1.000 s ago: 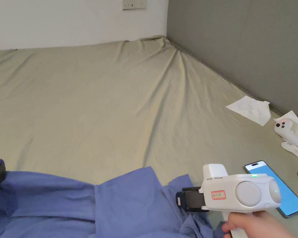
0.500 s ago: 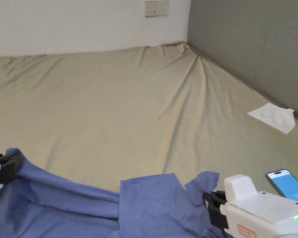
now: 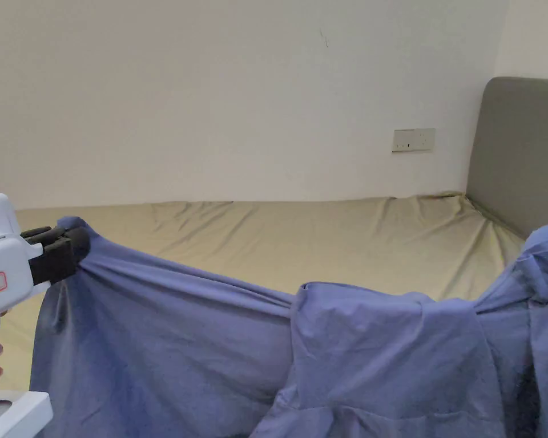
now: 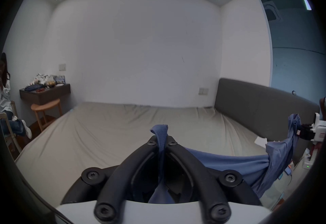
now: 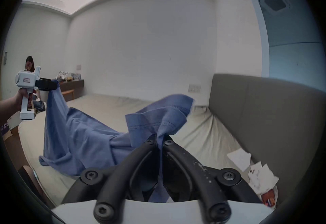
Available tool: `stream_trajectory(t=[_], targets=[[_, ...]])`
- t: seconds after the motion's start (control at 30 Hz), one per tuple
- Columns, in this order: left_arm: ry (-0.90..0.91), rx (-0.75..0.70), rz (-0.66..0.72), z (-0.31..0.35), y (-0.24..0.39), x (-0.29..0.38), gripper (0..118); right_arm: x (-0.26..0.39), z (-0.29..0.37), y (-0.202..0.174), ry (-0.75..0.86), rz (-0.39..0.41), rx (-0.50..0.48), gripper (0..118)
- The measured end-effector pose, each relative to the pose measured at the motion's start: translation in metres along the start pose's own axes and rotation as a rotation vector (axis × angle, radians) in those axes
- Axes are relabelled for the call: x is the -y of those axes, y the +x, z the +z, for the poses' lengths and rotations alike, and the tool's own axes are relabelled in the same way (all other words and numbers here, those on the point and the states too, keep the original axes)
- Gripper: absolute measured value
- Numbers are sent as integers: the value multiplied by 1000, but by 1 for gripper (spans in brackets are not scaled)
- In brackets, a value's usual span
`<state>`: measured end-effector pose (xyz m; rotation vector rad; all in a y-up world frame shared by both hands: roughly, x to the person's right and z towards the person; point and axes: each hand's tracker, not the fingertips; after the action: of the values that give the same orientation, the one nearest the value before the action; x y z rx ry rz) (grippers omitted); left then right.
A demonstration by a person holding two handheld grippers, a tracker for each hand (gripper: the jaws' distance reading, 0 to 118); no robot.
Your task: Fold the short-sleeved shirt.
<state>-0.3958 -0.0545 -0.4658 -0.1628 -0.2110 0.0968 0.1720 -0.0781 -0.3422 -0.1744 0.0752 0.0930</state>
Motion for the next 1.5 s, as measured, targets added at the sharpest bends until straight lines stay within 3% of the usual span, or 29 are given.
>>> stream_trajectory(t=[0.1,0.2,0.5,0.63,0.87,1.0,1.1,1.23,1.33,1.5], targets=[[12,-10,24,11,-12,-23,3,-32,-10,-10,36,54,-10,6],[21,-34,0,8,-14,-42,3,-64,-35,-20,56,53,-17,6],[48,-123,4,-62,-29,-103,3,-159,-145,-28,88,97,33,6],[67,-166,-39,-101,-32,-141,3,-205,-194,-30,138,207,74,6],[176,-208,-54,-148,-34,-200,3,-272,-259,-19,249,132,108,6],[210,-221,-72,-166,-37,-208,3,-291,-285,-18,301,154,125,6],[216,-224,-57,-176,-44,-195,3,-287,-294,-20,327,130,100,6],[136,-245,-51,-189,-59,-149,3,-244,-294,-37,293,206,82,6],[66,-246,-18,-190,-69,-101,3,-197,-293,-44,233,219,47,6],[-77,-216,94,-164,-79,-7,3,-99,-261,-59,107,145,-28,6]])
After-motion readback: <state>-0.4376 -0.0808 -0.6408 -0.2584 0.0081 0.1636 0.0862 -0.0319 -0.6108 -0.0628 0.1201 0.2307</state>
